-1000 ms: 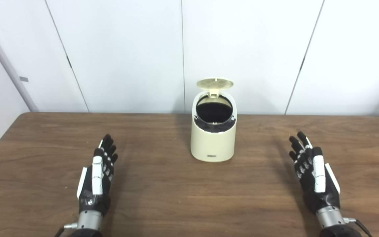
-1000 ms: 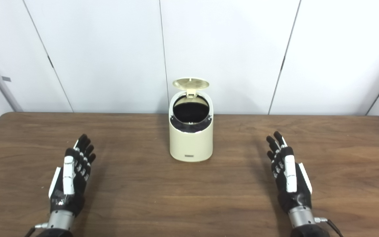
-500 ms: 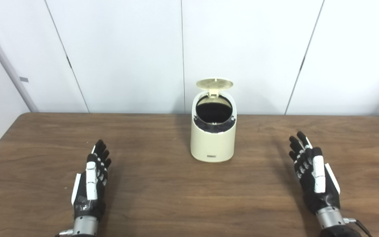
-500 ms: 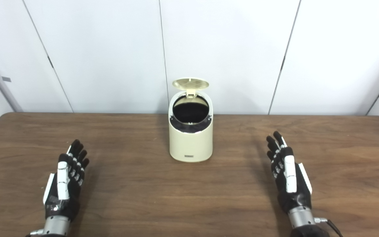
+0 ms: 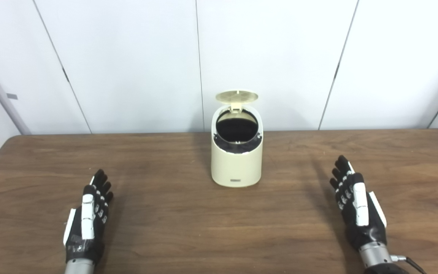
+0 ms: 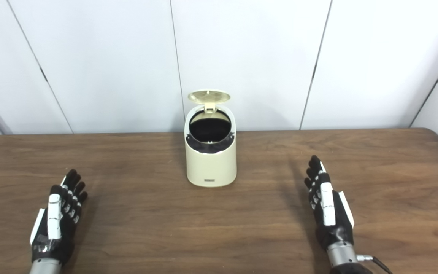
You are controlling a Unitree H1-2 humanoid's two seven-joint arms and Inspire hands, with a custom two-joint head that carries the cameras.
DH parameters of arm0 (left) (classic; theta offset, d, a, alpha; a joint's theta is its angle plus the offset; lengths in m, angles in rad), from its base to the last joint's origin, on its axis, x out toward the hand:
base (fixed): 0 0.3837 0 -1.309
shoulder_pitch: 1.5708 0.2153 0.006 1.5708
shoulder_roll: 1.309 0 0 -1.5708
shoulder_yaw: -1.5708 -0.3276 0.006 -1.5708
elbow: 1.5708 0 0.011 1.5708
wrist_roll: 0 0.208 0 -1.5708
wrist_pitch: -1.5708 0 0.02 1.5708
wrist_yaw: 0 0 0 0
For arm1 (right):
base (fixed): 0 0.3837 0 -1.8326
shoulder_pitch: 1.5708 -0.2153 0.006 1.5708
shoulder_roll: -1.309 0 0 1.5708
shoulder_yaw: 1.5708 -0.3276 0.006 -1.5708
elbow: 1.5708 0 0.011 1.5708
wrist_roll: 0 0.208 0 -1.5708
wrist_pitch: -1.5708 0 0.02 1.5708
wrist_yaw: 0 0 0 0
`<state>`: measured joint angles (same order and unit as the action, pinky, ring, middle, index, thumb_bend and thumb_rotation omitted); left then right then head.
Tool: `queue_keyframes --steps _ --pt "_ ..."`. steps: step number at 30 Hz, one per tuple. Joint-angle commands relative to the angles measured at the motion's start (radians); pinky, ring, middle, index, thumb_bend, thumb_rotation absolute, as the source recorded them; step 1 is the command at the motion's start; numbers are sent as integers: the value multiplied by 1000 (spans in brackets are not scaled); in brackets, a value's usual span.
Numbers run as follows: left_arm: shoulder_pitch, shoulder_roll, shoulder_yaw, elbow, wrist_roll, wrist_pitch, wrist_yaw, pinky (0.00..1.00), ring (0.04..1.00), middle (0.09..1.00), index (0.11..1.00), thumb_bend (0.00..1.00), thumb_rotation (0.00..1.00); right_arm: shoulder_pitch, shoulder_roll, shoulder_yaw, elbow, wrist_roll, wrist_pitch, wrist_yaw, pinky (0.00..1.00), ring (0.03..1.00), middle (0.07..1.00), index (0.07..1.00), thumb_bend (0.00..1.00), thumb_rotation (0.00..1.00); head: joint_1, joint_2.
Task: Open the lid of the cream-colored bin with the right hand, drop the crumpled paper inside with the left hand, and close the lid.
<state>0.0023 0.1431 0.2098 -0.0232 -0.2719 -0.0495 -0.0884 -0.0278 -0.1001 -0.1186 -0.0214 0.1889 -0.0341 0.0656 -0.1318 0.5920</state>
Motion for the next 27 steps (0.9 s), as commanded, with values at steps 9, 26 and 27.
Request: queue_keyframes --steps 9,26,27 --pt "1 39 4 -69 -31 54 -19 1000 1000 1000 1000 516 940 94 35 5 -51 -21 50 -26 1000 1000 1000 991 550 994 -33 38" --pt "9 19 -8 -64 8 25 -11 1000 1000 1000 1000 556 922 85 12 -4 -70 -4 55 -9 1000 1000 1000 992 569 988 4 38" --pt "10 13 -9 -64 12 20 -7 1000 1000 1000 1000 557 917 81 8 -4 -69 -2 50 -5 1000 1000 1000 989 567 985 10 32"
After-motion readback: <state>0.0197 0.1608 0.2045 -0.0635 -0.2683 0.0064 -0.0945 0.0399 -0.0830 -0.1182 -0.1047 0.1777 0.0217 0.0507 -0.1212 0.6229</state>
